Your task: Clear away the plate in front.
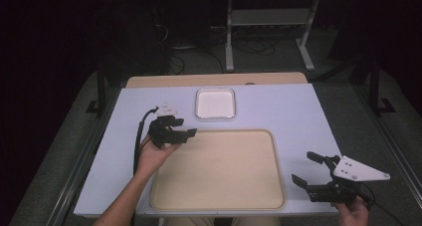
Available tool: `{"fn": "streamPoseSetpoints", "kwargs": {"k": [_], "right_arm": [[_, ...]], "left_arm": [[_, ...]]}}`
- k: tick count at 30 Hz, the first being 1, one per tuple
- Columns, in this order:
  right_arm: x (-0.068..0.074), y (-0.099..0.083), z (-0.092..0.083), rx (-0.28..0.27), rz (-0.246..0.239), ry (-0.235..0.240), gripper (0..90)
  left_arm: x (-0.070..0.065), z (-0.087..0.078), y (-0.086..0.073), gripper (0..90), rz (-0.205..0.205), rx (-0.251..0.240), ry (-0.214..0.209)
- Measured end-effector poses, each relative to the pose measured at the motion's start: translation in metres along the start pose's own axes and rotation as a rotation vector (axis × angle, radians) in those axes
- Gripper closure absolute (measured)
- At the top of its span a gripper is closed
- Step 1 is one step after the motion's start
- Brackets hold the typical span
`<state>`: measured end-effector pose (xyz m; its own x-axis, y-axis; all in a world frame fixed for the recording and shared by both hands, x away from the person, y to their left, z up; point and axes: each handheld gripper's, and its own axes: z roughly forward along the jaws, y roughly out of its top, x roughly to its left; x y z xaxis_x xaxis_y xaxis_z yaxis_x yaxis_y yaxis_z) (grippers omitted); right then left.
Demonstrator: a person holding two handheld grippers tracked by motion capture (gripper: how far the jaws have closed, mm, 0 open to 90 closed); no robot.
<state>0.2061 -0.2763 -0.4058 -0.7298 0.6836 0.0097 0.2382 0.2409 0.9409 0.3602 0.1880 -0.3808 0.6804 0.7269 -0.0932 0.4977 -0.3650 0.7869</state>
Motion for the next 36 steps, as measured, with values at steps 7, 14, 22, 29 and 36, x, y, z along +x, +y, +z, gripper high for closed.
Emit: {"fn": "streamPoseSetpoints", "kwargs": {"k": [7, 14, 22, 29, 36], "right_arm": [[0.0, 0.0, 0.0, 0.0, 0.001, 0.0, 12.9], [-0.001, 0.0, 0.0, 0.003, -0.006, 0.0, 12.8], [-0.002, 0.001, -0.001, 0.008, -0.014, -0.006, 12.8], [-0.001, 0.001, -0.002, 0.011, -0.018, -0.008, 12.9], [0.0, 0.002, -0.001, 0.011, -0.021, 0.002, 12.9]], "left_arm": [[0.008, 0.013, 0.014, 34.3, -0.019, 0.031, 0.011], [0.023, 0.026, 0.024, 36.5, -0.057, 0.064, 0.021], [0.043, 0.043, 0.032, 41.4, -0.117, 0.105, 0.052], [0.051, 0.061, 0.043, 40.9, -0.155, 0.133, 0.06], [0.059, 0.078, 0.056, 42.0, -0.174, 0.167, 0.08]]}}
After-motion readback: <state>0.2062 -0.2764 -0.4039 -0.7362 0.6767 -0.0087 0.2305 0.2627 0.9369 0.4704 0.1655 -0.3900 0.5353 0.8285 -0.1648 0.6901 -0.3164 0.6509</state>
